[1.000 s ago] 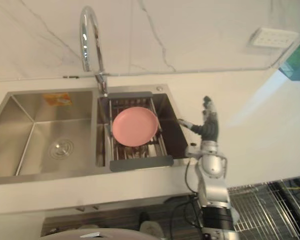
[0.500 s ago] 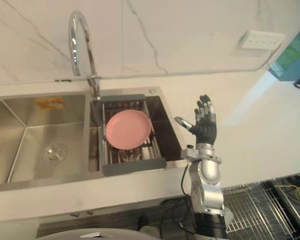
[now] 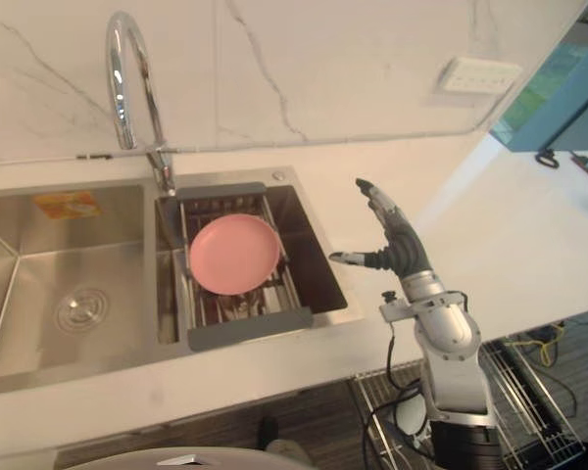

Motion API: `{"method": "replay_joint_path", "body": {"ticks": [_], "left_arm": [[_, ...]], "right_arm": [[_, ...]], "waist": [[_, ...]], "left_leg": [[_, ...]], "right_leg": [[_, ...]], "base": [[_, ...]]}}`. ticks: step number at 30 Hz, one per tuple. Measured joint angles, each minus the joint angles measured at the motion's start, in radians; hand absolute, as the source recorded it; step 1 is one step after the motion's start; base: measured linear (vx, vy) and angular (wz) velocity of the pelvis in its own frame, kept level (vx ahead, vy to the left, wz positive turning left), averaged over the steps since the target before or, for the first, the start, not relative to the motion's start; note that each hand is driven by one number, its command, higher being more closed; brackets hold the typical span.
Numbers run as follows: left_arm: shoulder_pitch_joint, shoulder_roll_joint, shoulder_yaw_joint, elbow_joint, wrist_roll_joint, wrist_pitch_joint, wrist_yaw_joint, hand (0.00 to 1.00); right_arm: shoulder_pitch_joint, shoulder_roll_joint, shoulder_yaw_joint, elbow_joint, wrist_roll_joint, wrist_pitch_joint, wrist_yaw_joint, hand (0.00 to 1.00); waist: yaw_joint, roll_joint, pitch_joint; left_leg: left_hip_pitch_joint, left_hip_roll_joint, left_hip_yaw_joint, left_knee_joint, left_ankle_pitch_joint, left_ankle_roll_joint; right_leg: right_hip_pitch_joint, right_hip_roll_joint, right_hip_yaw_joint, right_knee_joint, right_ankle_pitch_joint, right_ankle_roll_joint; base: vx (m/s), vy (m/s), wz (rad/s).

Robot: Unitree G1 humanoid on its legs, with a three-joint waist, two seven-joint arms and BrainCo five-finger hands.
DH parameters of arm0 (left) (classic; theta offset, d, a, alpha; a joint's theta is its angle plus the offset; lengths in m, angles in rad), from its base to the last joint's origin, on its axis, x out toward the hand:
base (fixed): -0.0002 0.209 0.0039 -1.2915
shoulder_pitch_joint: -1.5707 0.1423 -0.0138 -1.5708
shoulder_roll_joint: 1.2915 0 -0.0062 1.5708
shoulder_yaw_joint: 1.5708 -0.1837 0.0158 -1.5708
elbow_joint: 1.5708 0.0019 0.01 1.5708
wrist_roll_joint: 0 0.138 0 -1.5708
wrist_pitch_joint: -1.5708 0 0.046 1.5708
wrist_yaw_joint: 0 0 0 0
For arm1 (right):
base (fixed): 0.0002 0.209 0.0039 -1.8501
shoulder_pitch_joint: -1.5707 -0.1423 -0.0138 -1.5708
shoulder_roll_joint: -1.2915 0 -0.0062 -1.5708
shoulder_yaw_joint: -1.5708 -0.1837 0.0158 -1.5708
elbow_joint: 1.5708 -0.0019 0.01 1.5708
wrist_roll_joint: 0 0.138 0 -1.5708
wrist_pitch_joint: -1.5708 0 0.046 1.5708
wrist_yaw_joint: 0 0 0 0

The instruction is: Walk over to the sink, pick up the cup, carry it to the dishwasher, place the cup inside the dishwasher, then close the dishwasher door

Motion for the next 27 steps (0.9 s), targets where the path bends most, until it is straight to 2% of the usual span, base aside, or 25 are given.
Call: {"method": "replay_joint_path", "body": {"ticks": [5,6,8,12,23,27], "left_arm": [[0.000,0.005,-0.016,-0.003,-0.001,0.002,0.002,0.00],[0.000,0.009,-0.030,-0.004,-0.001,0.003,0.003,0.00],[0.000,0.008,-0.030,-0.004,-0.001,0.006,0.006,0.00],[0.000,0.010,-0.030,-0.005,-0.006,0.011,0.007,0.00],[0.002,0.017,-0.031,-0.035,-0.010,0.021,0.006,0.00],[0.002,0.019,-0.030,-0.041,-0.011,0.023,0.006,0.00]], "right_arm": [[0.000,-0.050,0.030,0.001,-0.110,-0.009,0.041,0.00],[0.000,-0.058,0.058,0.006,-0.165,-0.015,0.055,0.00],[0.000,-0.058,0.081,0.009,-0.204,-0.019,0.054,0.00],[-0.008,-0.058,0.148,0.047,-0.309,-0.056,0.042,0.00],[-0.096,-0.057,0.276,0.218,-0.567,-0.085,-0.127,0.00],[-0.113,-0.054,0.329,0.270,-0.639,-0.083,-0.154,0.00]], "waist": [[0.004,-0.005,-0.004],[0.005,-0.004,-0.004],[0.005,-0.004,-0.004],[0.011,-0.008,-0.002],[0.042,-0.024,0.001],[0.057,-0.030,0.004]], "left_leg": [[0.000,0.000,-0.001,0.000,0.004,0.000],[0.000,0.001,-0.004,-0.001,0.006,-0.002],[0.000,0.001,-0.005,-0.001,0.007,-0.002],[0.009,0.000,-0.021,-0.001,0.007,-0.002],[0.010,-0.007,-0.065,-0.008,0.022,0.003],[0.011,-0.014,-0.087,-0.025,0.036,0.006]], "right_leg": [[0.001,-0.001,-0.005,0.000,-0.001,0.000],[0.001,-0.001,-0.008,0.000,-0.001,-0.001],[0.002,-0.001,-0.010,0.001,-0.001,-0.001],[0.016,-0.003,-0.025,0.006,-0.001,0.000],[0.038,-0.013,-0.072,0.004,-0.008,0.003],[0.041,-0.019,-0.092,0.006,-0.009,0.005]], "base": [[-0.01,-0.005,0.01],[0.00,0.000,0.00],[0.00,-0.007,0.02],[0.01,-0.002,0.08],[-0.01,-0.001,0.13],[-0.01,0.001,0.15]]}}
